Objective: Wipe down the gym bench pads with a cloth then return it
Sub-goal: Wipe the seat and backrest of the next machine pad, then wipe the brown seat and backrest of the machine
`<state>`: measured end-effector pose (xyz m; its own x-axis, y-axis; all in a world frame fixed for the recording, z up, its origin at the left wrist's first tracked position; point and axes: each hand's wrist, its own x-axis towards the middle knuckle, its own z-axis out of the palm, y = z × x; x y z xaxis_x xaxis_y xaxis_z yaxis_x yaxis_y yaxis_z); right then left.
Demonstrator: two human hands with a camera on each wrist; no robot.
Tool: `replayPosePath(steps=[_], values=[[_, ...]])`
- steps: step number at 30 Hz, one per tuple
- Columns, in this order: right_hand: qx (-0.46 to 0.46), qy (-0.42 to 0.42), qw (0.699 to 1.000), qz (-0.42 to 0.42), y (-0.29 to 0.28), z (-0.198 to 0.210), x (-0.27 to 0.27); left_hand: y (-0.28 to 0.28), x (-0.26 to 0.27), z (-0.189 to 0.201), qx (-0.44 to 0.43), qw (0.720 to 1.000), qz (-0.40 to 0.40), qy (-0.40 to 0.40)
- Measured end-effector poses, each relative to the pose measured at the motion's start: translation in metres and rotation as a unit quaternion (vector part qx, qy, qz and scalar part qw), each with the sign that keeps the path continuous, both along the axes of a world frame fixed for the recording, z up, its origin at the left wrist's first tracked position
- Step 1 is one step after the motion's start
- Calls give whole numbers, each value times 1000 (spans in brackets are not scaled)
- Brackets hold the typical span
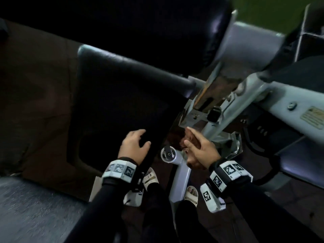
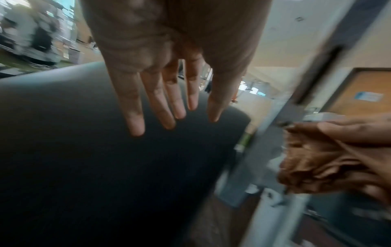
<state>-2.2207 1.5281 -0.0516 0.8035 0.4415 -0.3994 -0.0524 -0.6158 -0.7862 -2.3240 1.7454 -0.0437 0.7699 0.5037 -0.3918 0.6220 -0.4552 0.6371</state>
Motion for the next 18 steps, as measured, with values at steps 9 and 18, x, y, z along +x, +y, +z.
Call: replayPosePath(steps=[9,18], values=[[-12,-26,999,46,-84,95,-23,-110,2,82,-49,989,-136,29],[13,-85,995,57,-148,174,-51,-165,-31,163,-46,988,-145,12]])
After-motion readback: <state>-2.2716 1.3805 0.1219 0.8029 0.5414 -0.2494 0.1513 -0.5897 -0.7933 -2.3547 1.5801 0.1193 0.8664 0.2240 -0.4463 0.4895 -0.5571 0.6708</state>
